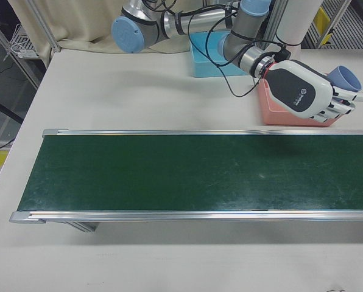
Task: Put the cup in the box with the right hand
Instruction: 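Carry the held cup toward the robot and over the pink tray, then lower the cup into the pink tray and open the right hand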
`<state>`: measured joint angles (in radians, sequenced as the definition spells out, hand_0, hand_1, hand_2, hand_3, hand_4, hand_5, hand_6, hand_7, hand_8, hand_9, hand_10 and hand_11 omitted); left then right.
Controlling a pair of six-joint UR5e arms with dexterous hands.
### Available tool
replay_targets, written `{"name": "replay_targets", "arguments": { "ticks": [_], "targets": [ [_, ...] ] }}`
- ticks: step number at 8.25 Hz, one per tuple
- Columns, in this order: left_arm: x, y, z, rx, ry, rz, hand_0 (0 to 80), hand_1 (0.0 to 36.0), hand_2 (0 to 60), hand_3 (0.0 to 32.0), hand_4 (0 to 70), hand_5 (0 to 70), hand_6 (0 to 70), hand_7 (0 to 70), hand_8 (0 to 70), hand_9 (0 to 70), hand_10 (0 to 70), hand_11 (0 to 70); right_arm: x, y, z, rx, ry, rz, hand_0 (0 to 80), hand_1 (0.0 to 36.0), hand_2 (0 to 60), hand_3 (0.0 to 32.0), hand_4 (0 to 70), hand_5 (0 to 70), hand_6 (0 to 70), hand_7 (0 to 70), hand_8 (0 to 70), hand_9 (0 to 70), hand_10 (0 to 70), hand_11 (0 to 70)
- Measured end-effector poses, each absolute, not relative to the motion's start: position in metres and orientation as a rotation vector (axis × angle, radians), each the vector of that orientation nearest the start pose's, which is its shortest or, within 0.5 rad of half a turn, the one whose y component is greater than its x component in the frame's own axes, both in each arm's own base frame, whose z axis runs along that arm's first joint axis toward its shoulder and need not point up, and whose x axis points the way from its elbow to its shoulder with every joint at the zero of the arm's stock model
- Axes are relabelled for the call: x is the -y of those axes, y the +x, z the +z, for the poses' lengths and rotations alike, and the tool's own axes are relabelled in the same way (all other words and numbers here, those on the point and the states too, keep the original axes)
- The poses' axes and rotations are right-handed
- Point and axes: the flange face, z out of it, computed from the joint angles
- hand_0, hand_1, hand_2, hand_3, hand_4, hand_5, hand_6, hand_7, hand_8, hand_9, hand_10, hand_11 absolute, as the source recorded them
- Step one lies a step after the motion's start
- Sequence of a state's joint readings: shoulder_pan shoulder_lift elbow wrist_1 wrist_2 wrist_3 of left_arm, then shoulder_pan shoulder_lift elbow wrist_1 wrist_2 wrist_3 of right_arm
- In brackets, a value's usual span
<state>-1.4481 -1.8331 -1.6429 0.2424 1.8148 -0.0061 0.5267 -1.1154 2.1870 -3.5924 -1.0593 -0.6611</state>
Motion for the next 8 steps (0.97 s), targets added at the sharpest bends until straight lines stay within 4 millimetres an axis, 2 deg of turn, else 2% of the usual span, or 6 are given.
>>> {"name": "replay_targets", "arguments": {
  "ticks": [3,4,5,6,7,8],
  "targets": [
    [0.595,-0.037,0.534,-2.113,-0.375,-1.925,0.0,0.0,0.0,0.0,0.0,0.0,0.0,0.0,0.0,0.0,0.0,0.0,0.322,-0.417,0.225,-3.267,0.361,-1.584,80.0,36.0,60.0,0.0,0.0,24.6,27.5,70.0,36.0,54.8,43.0,65.4],
    [0.595,-0.037,0.534,-2.114,-0.375,-1.925,0.0,0.0,0.0,0.0,0.0,0.0,0.0,0.0,0.0,0.0,0.0,0.0,0.302,-0.433,0.23,-3.303,0.397,-1.583,80.0,36.0,60.0,0.0,0.0,24.5,26.4,70.0,33.6,52.9,42.6,65.0],
    [0.595,-0.037,0.534,-2.114,-0.375,-1.925,0.0,0.0,0.0,0.0,0.0,0.0,0.0,0.0,0.0,0.0,0.0,0.0,0.29,-0.445,0.239,-3.318,0.406,-1.61,80.0,36.0,60.0,0.0,0.0,24.3,26.1,70.0,32.3,52.0,41.5,63.4],
    [0.595,-0.037,0.534,-2.114,-0.375,-1.924,0.0,0.0,0.0,0.0,0.0,0.0,0.0,0.0,0.0,0.0,0.0,0.0,0.283,-0.456,0.249,-3.325,0.405,-1.646,80.0,36.0,60.0,0.0,0.0,22.4,23.5,70.0,27.6,46.1,35.8,55.7],
    [0.595,-0.037,0.534,-2.113,-0.375,-1.925,0.0,0.0,0.0,0.0,0.0,0.0,0.0,0.0,0.0,0.0,0.0,0.0,0.279,-0.465,0.259,-3.332,0.405,-1.678,80.0,36.0,22.9,0.0,0.0,17.0,18.4,60.5,19.3,35.0,27.2,43.5],
    [0.595,-0.037,0.534,-2.113,-0.375,-1.925,0.0,0.0,0.0,0.0,0.0,0.0,0.0,0.0,0.0,0.0,0.0,0.0,0.276,-0.47,0.267,-3.332,0.416,-1.685,68.5,32.3,0.0,0.0,0.0,11.0,6.9,15.6,3.3,7.5,8.2,15.7]
  ]
}}
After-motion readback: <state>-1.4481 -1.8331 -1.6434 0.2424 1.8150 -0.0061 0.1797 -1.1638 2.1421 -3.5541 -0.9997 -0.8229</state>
